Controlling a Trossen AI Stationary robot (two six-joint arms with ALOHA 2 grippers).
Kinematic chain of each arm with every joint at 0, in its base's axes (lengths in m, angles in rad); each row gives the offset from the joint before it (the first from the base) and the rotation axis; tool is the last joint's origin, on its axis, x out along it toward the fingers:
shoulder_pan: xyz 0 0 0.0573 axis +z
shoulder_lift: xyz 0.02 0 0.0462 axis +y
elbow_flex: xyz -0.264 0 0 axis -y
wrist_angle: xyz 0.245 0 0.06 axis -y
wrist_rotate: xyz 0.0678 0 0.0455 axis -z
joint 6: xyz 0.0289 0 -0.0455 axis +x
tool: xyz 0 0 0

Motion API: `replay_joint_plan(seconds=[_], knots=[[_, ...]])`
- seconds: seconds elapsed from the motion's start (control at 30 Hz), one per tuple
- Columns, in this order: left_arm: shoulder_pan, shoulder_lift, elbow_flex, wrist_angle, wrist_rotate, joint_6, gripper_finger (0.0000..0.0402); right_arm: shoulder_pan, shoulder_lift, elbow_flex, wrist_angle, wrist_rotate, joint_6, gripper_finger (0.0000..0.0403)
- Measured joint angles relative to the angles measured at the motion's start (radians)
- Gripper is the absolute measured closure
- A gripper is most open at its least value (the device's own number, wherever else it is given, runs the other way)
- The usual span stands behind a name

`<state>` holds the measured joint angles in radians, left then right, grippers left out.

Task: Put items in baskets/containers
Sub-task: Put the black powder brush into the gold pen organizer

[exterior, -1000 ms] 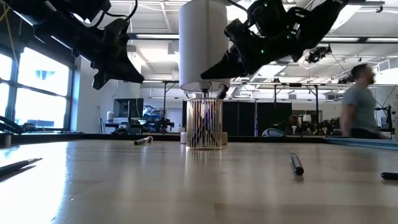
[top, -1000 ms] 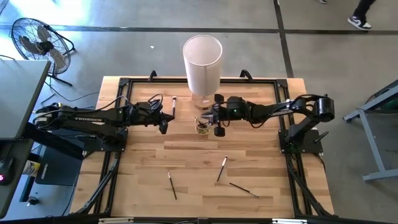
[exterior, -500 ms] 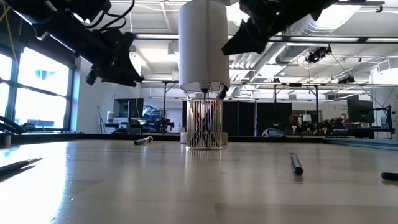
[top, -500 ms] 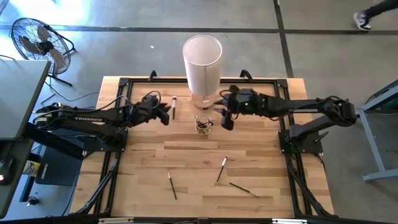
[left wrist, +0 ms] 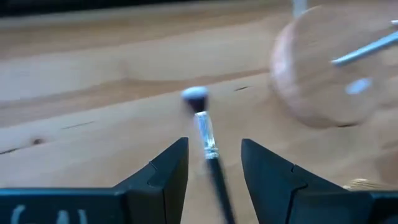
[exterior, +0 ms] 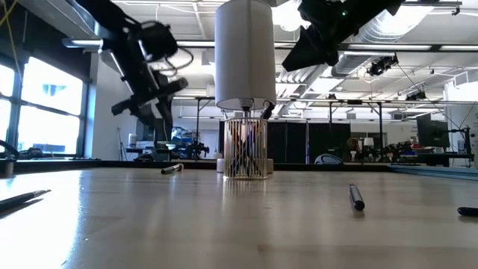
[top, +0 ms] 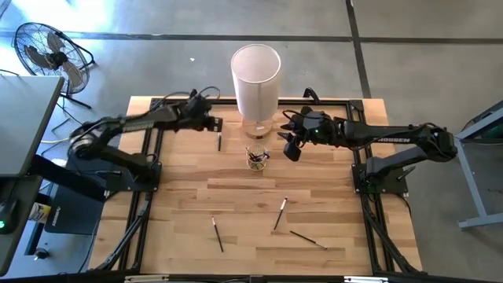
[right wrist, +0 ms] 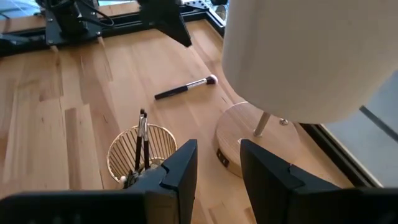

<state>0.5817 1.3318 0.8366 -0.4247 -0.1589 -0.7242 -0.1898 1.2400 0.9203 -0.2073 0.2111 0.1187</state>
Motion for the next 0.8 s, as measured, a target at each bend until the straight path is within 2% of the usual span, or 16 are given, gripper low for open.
replay_joint_plan(seconds=[0.1,0.2,0.43,0.8], knots=[[0.071,0.095,0.057,-0.015,0.095,0.042,0.0255,0.000,0.000,0.000,-0.001,0.000,0.019,0.0286],[0.109,0.186,0.107,-0.020,0.126,0.048,0.0255,0.000,0.000,0.000,-0.006,0.005,0.024,0.0286],[0.118,0.345,0.185,-0.023,0.127,0.100,0.0255,0.000,0.000,0.000,-0.054,0.031,0.065,0.0286],[0.118,0.479,0.235,0.019,0.107,0.145,0.0255,0.000,0.000,0.000,-0.067,0.030,0.109,0.0286]])
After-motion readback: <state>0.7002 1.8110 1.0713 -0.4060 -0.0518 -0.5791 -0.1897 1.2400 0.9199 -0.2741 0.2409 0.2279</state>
